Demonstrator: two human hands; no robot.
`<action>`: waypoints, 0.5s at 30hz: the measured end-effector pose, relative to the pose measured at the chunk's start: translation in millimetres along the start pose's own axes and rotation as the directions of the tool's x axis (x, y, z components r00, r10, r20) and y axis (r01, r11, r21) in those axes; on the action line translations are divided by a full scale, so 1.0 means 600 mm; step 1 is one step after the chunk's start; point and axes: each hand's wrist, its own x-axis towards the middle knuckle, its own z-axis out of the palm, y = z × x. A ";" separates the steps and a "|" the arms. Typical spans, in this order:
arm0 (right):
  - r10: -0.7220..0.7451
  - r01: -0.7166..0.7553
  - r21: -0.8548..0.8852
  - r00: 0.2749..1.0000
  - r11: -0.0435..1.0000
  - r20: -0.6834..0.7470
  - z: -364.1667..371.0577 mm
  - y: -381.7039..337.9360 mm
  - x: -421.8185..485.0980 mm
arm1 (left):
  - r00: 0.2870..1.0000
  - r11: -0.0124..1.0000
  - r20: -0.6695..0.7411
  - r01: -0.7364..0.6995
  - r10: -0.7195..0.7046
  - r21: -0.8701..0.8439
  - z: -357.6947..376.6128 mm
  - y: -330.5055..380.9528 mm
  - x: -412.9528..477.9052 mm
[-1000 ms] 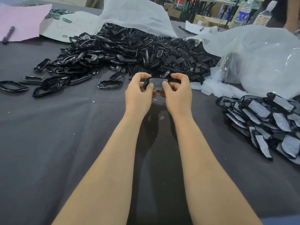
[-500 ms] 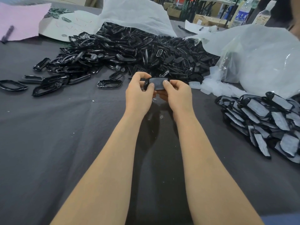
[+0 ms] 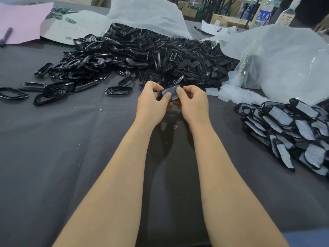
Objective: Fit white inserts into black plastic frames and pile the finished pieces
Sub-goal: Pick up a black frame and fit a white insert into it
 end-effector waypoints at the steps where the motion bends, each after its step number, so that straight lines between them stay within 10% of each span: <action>1: -0.008 0.008 -0.003 1.000 1.000 -0.004 0.000 0.001 0.000 | 1.000 1.000 0.005 0.001 -0.001 -0.007 0.000 0.000 0.000; 15: -0.030 0.029 0.019 0.999 0.999 0.035 0.002 -0.002 -0.002 | 1.000 0.998 0.011 -0.014 0.015 -0.064 0.003 -0.006 0.003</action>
